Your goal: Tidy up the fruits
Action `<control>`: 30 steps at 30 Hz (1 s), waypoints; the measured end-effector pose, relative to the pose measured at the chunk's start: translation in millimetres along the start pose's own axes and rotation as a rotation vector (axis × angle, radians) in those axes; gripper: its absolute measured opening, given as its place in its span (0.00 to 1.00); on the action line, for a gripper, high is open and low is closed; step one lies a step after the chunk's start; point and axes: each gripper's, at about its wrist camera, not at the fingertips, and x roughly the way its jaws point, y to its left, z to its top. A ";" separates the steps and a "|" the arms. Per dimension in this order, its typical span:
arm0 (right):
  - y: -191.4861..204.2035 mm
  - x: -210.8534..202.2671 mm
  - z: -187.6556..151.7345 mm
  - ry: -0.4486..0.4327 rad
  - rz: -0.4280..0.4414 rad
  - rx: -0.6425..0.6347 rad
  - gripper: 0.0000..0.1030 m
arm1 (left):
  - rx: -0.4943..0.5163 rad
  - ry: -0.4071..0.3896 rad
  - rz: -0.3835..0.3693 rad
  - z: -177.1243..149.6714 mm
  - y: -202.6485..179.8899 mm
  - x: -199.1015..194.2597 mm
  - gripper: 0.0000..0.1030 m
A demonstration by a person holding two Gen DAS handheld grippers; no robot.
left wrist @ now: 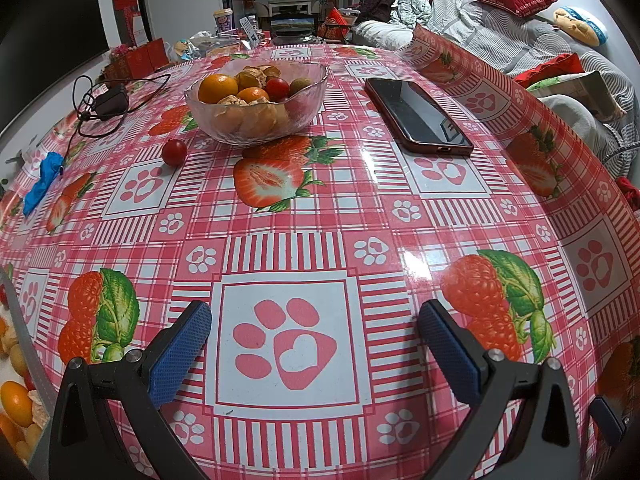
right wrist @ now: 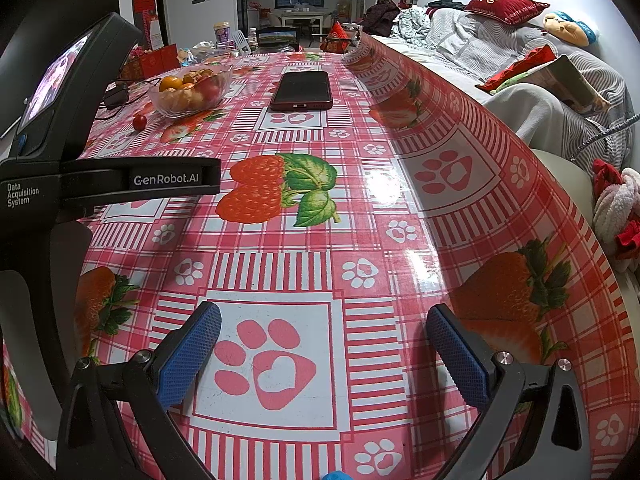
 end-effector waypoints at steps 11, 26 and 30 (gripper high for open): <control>-0.1 0.0 0.2 0.000 0.000 0.000 1.00 | 0.000 0.000 0.000 -0.8 1.8 0.3 1.00; -0.1 0.0 0.1 -0.001 -0.001 0.000 1.00 | 0.000 0.000 0.000 -0.8 1.8 0.2 1.00; -0.2 0.0 0.1 -0.001 -0.001 0.000 1.00 | 0.000 0.000 0.000 0.5 0.1 1.9 1.00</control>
